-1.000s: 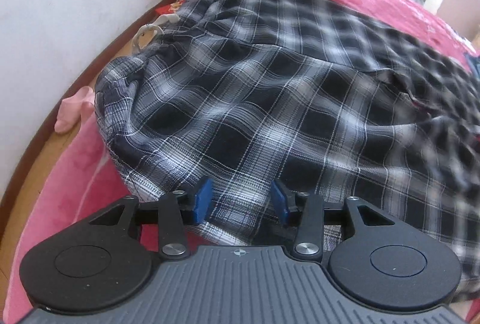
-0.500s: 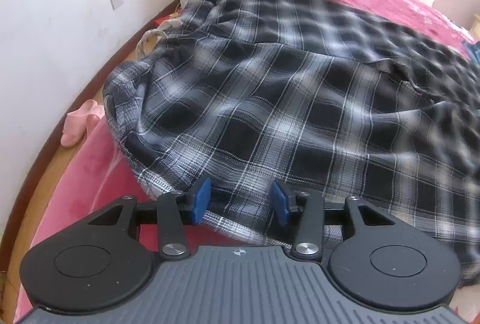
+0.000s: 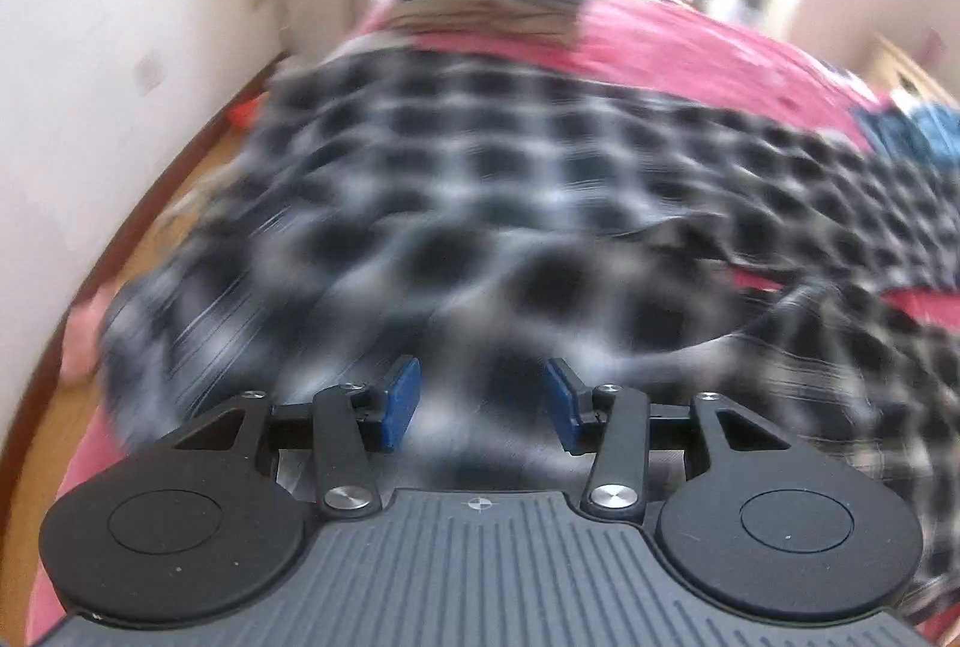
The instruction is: Fold clothes
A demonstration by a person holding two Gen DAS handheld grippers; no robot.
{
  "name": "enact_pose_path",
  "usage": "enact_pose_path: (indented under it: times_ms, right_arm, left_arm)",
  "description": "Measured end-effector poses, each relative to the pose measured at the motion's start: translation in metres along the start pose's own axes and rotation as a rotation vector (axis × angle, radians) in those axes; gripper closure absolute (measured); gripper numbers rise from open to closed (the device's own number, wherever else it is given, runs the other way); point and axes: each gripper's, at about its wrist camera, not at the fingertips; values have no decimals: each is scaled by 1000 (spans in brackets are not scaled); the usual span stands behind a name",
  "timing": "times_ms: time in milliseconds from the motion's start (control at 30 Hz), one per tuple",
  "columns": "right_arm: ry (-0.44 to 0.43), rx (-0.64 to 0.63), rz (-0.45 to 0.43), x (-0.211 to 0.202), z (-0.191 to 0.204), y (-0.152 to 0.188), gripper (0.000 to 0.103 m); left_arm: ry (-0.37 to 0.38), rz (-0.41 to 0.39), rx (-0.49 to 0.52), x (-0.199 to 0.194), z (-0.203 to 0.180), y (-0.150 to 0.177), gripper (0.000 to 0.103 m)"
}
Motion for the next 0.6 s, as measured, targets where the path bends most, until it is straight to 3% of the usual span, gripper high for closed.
enact_pose_path:
  times_ms: [167, 233, 300, 433, 600]
  right_arm:
    - [-9, -97, 19, 4, 9, 13, 53]
    - [4, -139, 21, 4, 15, 16, 79]
    - [26, -188, 17, 2, 21, 17, 96]
    - [68, -221, -56, -19, 29, 18, 99]
    - [118, -168, -101, -39, 15, 16, 99]
  left_arm:
    - [94, -24, 217, 34, -46, -14, 58]
    - [126, -40, 305, 44, -64, -15, 58]
    - [164, -54, 382, 54, -82, -16, 58]
    - [181, -62, 502, 70, -112, -14, 58]
    - [177, -59, 504, 78, -117, -10, 58]
Point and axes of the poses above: each gripper's, at about its wrist camera, not at the fingertips, and x roughly the way its jaws point, z to its left, y to its underside, and after that the axes turned 10 degrees about -z, right-handed
